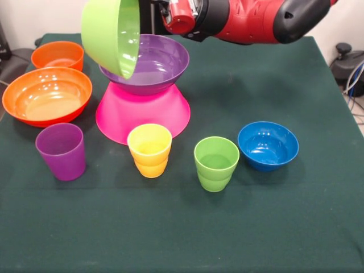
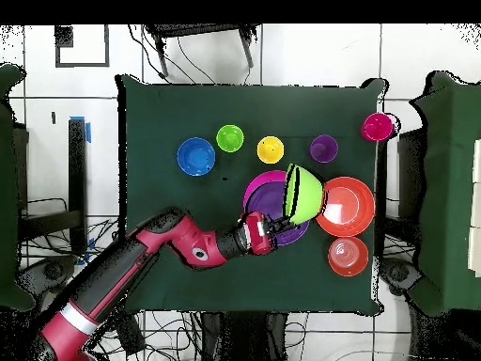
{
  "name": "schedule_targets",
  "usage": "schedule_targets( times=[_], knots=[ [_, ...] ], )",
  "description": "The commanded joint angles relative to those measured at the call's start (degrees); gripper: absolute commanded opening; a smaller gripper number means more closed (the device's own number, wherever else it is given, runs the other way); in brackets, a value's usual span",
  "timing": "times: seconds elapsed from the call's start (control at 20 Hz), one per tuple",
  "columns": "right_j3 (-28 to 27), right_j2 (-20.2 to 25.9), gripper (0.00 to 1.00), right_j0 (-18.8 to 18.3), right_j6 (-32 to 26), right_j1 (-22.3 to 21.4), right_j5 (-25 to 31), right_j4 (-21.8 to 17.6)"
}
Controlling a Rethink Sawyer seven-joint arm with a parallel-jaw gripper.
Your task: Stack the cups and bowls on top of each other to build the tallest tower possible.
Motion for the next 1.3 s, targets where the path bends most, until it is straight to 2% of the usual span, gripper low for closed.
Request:
schedule_targets(
  times=[0.05,0.8,1.3],
  knots=[
    [-8.28,6.82,0.00,0.95,-0.88,2.26,5.51,3.31],
    [-9.14,6.04,0.00,0.61,-1.14,3.67,8.93,2.54],
    [-10.16,6.78,0.00,0.74,-1.15,4.27,10.43,3.86]
  ],
)
